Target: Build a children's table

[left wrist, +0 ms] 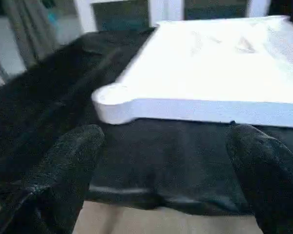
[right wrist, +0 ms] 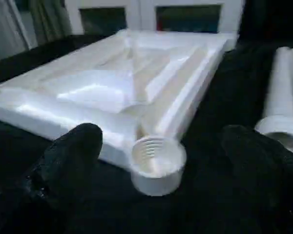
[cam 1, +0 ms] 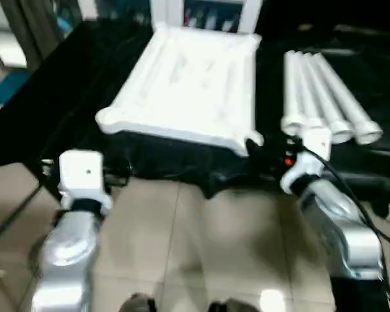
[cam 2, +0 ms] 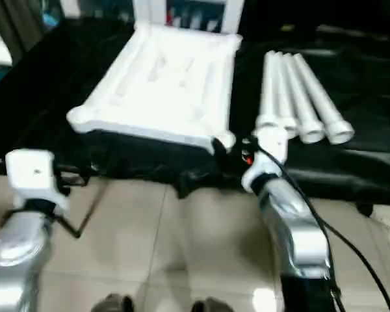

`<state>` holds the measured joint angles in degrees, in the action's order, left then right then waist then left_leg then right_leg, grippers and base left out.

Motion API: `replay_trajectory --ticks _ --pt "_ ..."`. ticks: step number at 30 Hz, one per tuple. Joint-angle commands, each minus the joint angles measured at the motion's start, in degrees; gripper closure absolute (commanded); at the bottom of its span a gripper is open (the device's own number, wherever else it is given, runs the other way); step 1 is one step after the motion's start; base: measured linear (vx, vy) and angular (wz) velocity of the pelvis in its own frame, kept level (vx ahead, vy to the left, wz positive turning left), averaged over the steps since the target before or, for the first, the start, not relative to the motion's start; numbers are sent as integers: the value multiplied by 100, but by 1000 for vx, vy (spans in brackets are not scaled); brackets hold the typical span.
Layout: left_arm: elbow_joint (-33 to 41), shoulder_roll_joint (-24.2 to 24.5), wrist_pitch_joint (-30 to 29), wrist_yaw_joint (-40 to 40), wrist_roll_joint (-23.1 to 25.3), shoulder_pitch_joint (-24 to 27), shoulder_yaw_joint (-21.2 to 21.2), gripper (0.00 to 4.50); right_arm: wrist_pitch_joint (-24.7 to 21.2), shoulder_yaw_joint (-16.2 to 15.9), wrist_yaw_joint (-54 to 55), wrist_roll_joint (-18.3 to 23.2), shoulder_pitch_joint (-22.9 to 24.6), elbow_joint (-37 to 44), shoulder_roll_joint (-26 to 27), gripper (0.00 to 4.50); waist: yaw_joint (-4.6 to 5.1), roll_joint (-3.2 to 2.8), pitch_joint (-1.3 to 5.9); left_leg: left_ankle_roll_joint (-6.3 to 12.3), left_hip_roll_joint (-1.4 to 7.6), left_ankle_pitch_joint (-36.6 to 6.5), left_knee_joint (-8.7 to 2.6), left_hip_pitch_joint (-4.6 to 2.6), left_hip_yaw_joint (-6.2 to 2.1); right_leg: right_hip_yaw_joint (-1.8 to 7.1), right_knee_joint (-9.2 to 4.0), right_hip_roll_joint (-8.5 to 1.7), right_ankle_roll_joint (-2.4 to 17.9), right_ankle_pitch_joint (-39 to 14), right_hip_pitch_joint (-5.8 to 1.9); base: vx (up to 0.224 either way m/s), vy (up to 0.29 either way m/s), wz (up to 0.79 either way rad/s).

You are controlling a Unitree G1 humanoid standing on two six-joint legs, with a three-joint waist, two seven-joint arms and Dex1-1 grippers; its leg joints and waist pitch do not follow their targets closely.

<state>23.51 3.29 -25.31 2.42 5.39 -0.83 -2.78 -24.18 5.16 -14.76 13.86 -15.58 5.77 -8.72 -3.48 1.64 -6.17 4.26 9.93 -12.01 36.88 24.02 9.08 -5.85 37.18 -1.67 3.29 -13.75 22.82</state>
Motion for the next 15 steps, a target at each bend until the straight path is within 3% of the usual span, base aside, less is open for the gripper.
replay_trajectory --ticks 1,3,4,5,6,7,8,9,10,11,12,13,14,15 --pt "-237 -68 63 -68 -8 -213 19 0 -114 105 115 85 -112 -96 15 5 -92 -12 487 -212 188 -76 -364 6 -122 426 -675 -702 -51 -670 -462 -57 -114 -3" --pt "-337 -101 73 -44 -33 -295 77 0 -186 104 172 78 -134 -105 -20 5 -103 -3 484 -345 219 -470 -443 -168 -105 421 -746 -598 -408 -1078 -381 -72 -69 2" --pt "-402 -114 132 -14 -62 -323 108 0 -193 99 170 94 -136 -125 -20 5 -115 -86 475 -393 217 -535 -475 -171 -114 400 -756 -582 -416 -1218 -375 -71 -25 4" --pt "-601 -75 222 59 -90 -361 133 0 -177 -100 283 -127 -52 -71 -18 5 -109 -82 445 -535 227 -1056 -536 -286 -104 349 -873 -561 -494 -2180 -326 -55 11 0" --pt "-629 -99 246 12 -41 -392 190 0 -195 -114 263 -134 -13 -12 -53 5 -92 -153 389 -675 242 -1734 -577 -438 -113 297 -977 -585 -514 -3145 -295 -55 11 0" --pt "-670 -57 233 101 -94 -428 186 0 -189 -157 274 -129 87 111 12 5 -75 -186 368 -724 257 -2084 -585 -542 -126 254 -1060 -585 -530 -3563 -270 0 0 0" --pt "-670 -57 233 101 -94 -428 186 0 -189 -157 274 -129 87 111 12 5 -42 -174 338 -759 268 -2468 -597 -642 -142 180 -1131 -562 -538 -3889 -258 0 0 0" --pt "-740 30 264 206 -114 -492 218 0 -186 -149 323 -119 245 271 127 5 46 -250 318 -780 313 -3199 -604 -833 -198 -49 -1237 -500 -503 -4017 -306 0 0 0" --pt "-741 59 268 221 -103 -490 228 0 -207 -139 355 -126 319 337 165 5 63 -334 280 -789 432 -3818 -683 -962 -259 -211 -1231 -420 -458 -3862 -306 -4 67 -13" --pt "-723 89 213 215 -74 -486 226 0 -217 -145 383 -143 412 426 187 5 15 -486 277 -908 844 -5277 -1352 -548 -381 -208 187 -273 -168 -2281 -832 -9 53 -12" --pt "-723 89 213 215 -74 -486 226 0 -217 -145 383 -143 412 426 187 5 -86 -481 283 -871 771 -5654 -1498 -617 -298 -94 443 -162 -91 -1239 -713 -9 53 -12" --pt "-686 110 164 213 -63 -494 199 0 -231 -168 410 -151 505 531 197 5 -49 -245 322 -722 819 -5534 -1394 -832 -305 101 356 -318 -37 -1383 -619 55 -22 -7" --pt "-671 128 118 255 -135 -535 122 0 -212 -184 472 -150 580 556 260 5 -10 2 382 -766 388 -4794 -893 -959 -158 457 -395 -572 -39 -3182 -589 106 -65 -13" --pt "-678 176 124 269 -151 -551 66 0 -181 -247 569 -225 628 485 307 5 -157 14 317 -503 -7 -2326 130 -611 30 749 -1218 -1172 -149 -5710 -747 106 -65 -13"
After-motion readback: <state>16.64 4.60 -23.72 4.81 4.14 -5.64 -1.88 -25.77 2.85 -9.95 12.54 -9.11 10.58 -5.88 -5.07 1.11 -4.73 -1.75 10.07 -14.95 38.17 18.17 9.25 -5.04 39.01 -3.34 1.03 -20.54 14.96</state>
